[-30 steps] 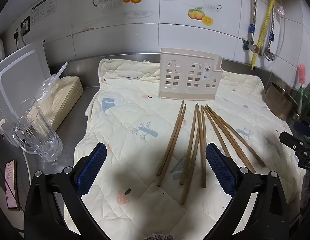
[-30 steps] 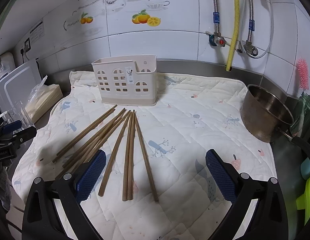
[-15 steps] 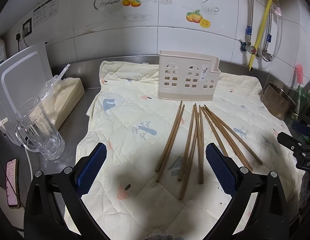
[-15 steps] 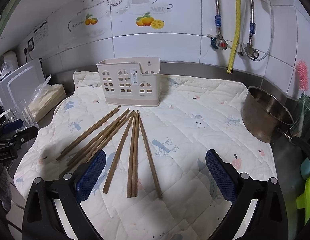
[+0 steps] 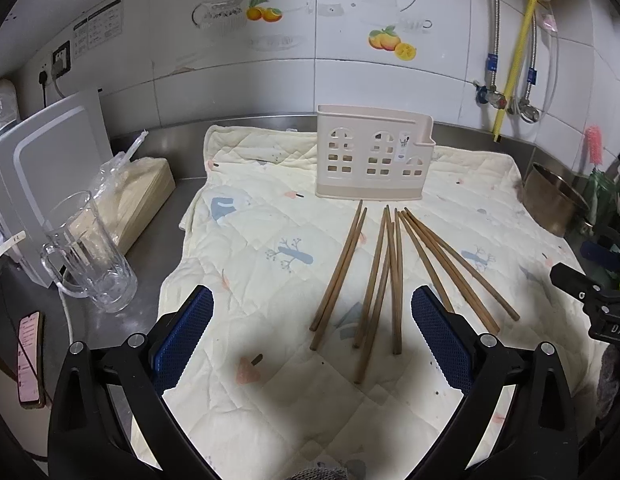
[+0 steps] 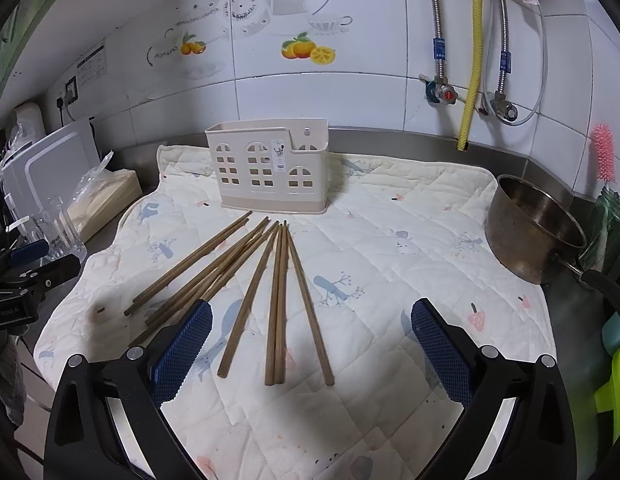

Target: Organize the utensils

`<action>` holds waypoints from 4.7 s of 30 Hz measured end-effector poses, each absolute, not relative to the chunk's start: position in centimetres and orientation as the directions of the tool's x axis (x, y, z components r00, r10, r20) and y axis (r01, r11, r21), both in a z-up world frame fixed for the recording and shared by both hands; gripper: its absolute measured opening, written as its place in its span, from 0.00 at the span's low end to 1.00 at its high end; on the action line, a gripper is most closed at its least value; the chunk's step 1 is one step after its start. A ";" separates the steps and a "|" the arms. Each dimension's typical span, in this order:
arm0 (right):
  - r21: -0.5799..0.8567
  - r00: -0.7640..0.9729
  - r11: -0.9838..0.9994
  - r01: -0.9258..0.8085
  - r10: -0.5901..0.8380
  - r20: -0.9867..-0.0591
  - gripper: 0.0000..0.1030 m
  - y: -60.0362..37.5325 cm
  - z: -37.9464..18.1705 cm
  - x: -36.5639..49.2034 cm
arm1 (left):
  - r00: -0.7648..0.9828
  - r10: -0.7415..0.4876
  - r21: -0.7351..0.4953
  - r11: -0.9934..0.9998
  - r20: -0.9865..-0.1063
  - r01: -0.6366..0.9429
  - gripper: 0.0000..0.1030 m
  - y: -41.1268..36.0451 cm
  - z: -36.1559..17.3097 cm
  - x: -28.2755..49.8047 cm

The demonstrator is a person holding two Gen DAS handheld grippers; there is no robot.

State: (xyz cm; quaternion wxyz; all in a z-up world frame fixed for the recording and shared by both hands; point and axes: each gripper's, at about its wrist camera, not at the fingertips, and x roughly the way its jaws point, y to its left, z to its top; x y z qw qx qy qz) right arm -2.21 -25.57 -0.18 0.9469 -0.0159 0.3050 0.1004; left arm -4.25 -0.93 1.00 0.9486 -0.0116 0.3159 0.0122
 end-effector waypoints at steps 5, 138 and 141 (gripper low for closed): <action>0.029 0.799 0.976 -0.217 0.194 -0.569 0.94 -25.3 0.1 -3.2 | 0.807 0.026 -0.009 0.999 -0.590 -0.038 0.95 -1.0 1.3 -5.3; 0.032 0.674 0.942 -0.333 0.262 -0.690 0.07 -24.3 -4.1 5.8 | 0.644 -0.187 -0.082 0.979 -0.742 0.189 0.05 -1.3 -3.9 7.8; 0.040 0.708 0.940 -0.337 0.282 -0.648 0.07 -24.2 -2.0 5.8 | 0.671 -0.208 -0.096 0.975 -0.712 0.200 0.05 -1.2 -2.0 8.0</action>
